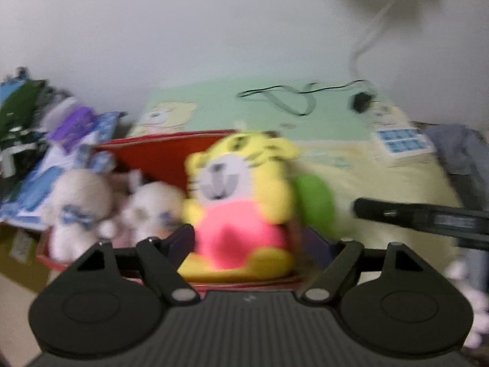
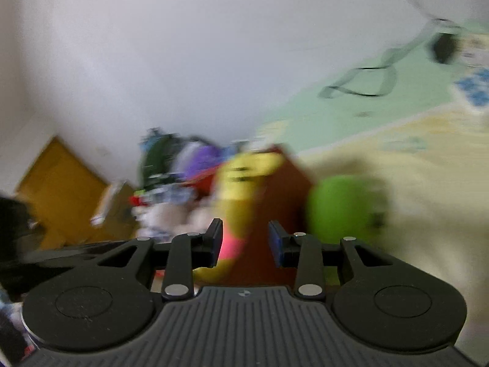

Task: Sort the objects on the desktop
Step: 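Move both grippers from the box to the green plush on the bed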

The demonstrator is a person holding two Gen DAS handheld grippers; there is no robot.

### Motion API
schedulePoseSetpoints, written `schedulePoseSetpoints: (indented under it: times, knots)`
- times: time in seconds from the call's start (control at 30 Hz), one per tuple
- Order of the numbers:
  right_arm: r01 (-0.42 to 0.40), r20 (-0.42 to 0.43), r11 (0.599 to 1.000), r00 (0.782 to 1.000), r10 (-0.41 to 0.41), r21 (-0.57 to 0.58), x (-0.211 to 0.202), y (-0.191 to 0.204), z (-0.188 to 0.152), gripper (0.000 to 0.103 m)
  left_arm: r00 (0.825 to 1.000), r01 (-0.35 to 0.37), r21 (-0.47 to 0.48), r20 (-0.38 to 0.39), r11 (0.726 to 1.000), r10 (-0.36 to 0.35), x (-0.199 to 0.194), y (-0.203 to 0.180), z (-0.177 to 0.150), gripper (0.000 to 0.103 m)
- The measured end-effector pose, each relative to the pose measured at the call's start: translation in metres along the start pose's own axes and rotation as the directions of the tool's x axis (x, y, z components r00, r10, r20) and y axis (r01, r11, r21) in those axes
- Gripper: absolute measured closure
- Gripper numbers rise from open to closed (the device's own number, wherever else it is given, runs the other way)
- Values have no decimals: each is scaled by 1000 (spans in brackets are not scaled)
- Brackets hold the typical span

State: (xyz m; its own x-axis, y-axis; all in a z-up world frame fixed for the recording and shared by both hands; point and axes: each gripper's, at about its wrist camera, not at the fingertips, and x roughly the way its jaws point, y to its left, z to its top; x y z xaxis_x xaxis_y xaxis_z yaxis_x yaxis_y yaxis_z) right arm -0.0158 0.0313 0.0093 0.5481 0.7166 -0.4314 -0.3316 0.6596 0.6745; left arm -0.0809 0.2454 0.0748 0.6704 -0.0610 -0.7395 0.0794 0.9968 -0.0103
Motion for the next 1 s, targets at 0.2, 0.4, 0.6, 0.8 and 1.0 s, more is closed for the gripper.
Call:
schedulePoseSetpoints:
  times: [0.2, 0.4, 0.6, 0.8, 1.0]
  knots:
    - [139, -67, 988, 989, -135, 62, 10, -55, -4, 65, 986, 165, 34, 22, 986, -166, -1, -34, -6, 24]
    - [84, -125, 992, 990, -72, 97, 39, -73, -1, 54, 973, 228, 11, -29, 974, -227, 17, -52, -14, 24]
    - [51, -183, 990, 983, -26, 131, 75, -85, -2, 49, 973, 225, -8, -44, 974, -226, 21, -54, -17, 23]
    - [-12, -169, 972, 984, 53, 235, 78, -102, -6, 58, 974, 223, -14, -46, 975, -223, 20, -59, -18, 21]
    - [-12, -132, 954, 990, 54, 299, 39, -122, -6, 58, 960, 276, 22, -47, 961, -275, 27, -78, -12, 17]
